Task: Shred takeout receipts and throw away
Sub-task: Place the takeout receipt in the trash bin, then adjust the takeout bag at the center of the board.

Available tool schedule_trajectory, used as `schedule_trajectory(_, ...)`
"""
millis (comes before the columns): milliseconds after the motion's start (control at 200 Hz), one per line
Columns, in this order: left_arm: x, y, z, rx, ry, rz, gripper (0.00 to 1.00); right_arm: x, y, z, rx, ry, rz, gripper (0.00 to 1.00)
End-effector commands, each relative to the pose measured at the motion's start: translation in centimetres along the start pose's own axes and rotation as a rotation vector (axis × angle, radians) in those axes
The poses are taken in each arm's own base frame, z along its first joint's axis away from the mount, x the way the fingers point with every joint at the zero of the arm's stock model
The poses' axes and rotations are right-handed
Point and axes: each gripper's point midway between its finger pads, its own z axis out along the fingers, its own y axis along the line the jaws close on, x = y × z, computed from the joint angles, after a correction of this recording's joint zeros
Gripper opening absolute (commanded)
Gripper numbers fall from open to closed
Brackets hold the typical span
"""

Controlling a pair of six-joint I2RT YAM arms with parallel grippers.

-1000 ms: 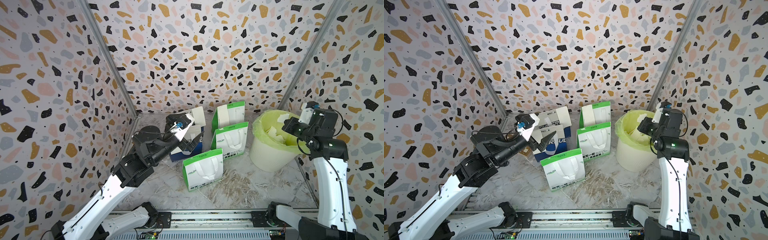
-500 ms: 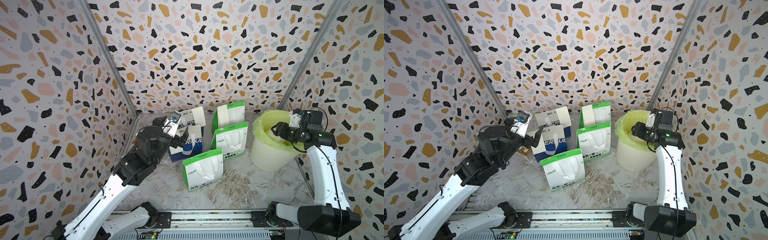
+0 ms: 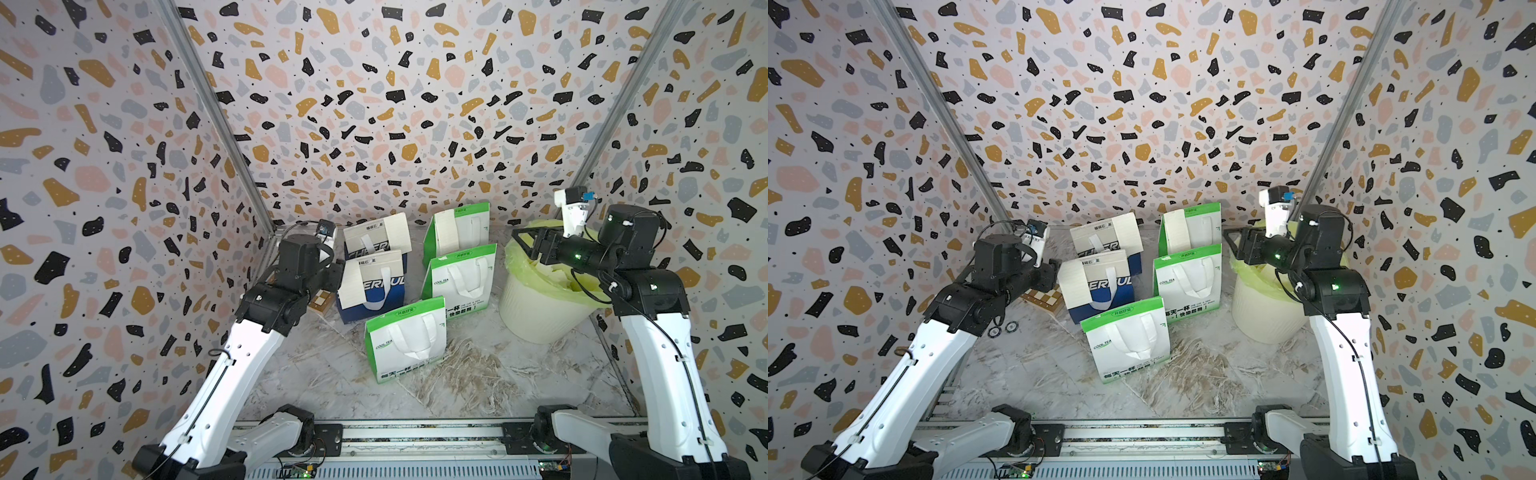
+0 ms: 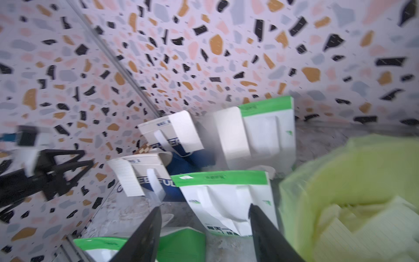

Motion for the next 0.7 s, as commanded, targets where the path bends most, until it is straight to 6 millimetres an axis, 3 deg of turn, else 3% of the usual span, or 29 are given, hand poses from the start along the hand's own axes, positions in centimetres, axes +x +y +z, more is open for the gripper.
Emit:
schedule_trajectory(0,0.4,-0.6,-0.1,0.056,0.015,-0.012,0.32,0.0,5.8,1.9,-0.221,0.051,-0.102,0.63)
schedule_trajectory(130,2.4,-0.1,1.5,0.016,0.078,0.026,0.42,3.1,11.8,5.2,-0.443,0.169,-0.150,0.64)
schedule_trajectory(270,2.2,-0.5,2.0,0.052,0.054,0.026,0.59,5.8,15.5,8.6,-0.501,0.247,-0.198,0.66)
schedule_trajectory(425,1.6,-1.3,2.7,0.105,0.059,0.099,0.64,7.5,15.7,11.9,-0.495,0.309,-0.159,0.66)
schedule_trajectory(696,3.0,-2.4,5.0,0.195,0.140,0.142,0.41,9.6,15.4,16.0,-0.441,0.387,-0.159,0.66)
